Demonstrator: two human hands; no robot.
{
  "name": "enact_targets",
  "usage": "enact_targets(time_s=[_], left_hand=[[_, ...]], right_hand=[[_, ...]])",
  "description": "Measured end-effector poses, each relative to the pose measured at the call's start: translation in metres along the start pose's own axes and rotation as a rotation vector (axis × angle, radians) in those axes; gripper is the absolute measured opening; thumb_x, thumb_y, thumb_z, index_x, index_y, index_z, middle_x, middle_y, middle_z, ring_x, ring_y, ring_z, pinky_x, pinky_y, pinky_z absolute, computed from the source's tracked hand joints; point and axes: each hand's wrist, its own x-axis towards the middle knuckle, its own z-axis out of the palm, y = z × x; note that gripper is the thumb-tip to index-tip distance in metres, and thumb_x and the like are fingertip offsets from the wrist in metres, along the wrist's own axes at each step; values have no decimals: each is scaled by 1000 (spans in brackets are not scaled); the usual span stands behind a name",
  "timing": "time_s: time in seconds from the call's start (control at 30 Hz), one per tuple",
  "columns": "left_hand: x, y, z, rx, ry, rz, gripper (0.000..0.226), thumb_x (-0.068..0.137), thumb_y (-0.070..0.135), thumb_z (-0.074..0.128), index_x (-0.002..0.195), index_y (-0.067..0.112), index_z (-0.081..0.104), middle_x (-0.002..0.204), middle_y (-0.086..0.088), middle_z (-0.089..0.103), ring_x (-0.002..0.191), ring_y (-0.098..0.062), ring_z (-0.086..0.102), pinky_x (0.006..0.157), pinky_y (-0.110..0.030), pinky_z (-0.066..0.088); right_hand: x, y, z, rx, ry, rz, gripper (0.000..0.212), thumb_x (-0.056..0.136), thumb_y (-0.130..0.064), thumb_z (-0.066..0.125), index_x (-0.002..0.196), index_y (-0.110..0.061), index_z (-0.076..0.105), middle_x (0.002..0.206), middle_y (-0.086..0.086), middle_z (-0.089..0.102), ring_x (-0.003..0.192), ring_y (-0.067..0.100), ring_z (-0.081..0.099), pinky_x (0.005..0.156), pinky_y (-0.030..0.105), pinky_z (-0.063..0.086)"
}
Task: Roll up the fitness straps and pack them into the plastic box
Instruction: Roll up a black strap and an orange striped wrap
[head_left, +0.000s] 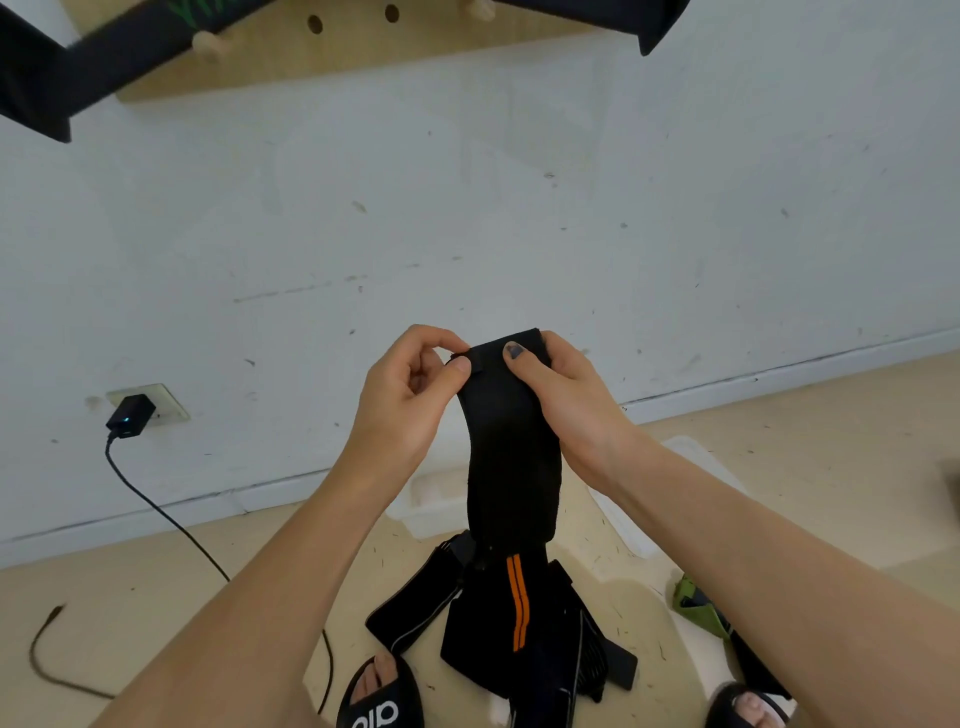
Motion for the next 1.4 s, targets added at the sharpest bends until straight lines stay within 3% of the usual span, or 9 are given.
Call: enact_targets(time_s=[0.2, 0.47, 0.67, 0.8, 0.87, 1.03, 1.2, 1.33, 1.4], left_hand=[[2, -3, 2, -104, -95, -177, 15, 101, 29, 61, 100, 17, 69, 74, -1, 52, 67, -16, 49, 66, -34, 44], [-1, -2, 1, -32, -162, -99, 20, 104, 16, 58, 93, -1, 60, 68, 2, 51, 62, -11, 50, 56, -22, 43], [0, -5, -4, -41, -223, -148, 18, 105, 20, 55, 101, 8, 68, 75, -4, 55, 65, -15, 52, 58, -23, 45], [-2, -8, -4, -50, -258, -197, 17, 106, 23, 53, 104, 15, 68, 89, -5, 65, 83, -16, 62, 80, -40, 52], [-4, -6, -4, -19, -269, -168, 13, 106, 22, 53, 103, 17, 65, 95, -7, 66, 88, -14, 63, 85, -38, 51], [-3, 0, -1, 21, -230, -98, 10, 106, 20, 53, 104, 16, 62, 99, -7, 66, 90, -18, 64, 82, -33, 51], [-4, 2, 5, 3, -221, -134, 7, 108, 21, 48, 106, 20, 55, 96, 4, 60, 79, 3, 57, 73, -18, 47], [-6, 2, 9, -21, -211, -227, 13, 109, 23, 38, 105, 21, 49, 95, 4, 55, 83, -6, 52, 78, -26, 44], [-7, 4, 11, -60, -213, -240, 21, 107, 20, 30, 104, 20, 51, 95, 4, 57, 81, -3, 54, 76, -21, 46]], right_hand=[[-4, -2, 1, 9, -61, -12, 21, 106, -28, 56, 115, -11, 66, 114, 14, 73, 110, 31, 71, 96, 44, 58], [-6, -1, 4, -169, -69, 9, 23, 108, -37, 49, 120, -21, 60, 116, -1, 70, 109, 13, 69, 95, 33, 56], [-8, -2, 5, -182, -95, 26, 21, 109, -35, 48, 116, -18, 59, 113, 2, 69, 107, 16, 68, 87, 30, 56], [-9, 2, 9, -199, -110, 41, 22, 109, -34, 48, 116, -18, 59, 116, 6, 69, 111, 19, 68, 97, 38, 56], [-10, 3, 10, -199, -119, 49, 22, 108, -35, 49, 114, -17, 60, 114, 6, 69, 108, 20, 68, 95, 38, 55], [-8, -1, 10, -130, -100, 61, 26, 105, -39, 55, 114, -17, 64, 114, 6, 72, 105, 17, 70, 93, 37, 56], [-9, 1, 10, -134, -85, 37, 21, 106, -37, 54, 113, -18, 61, 109, 3, 71, 100, 14, 70, 89, 36, 57], [-12, 3, 10, -186, -85, 19, 22, 108, -35, 51, 113, -15, 58, 109, 6, 69, 96, 12, 68, 86, 33, 55], [-12, 4, 9, -205, -71, 19, 24, 108, -36, 50, 113, -14, 57, 114, 9, 69, 98, 14, 67, 90, 37, 56]])
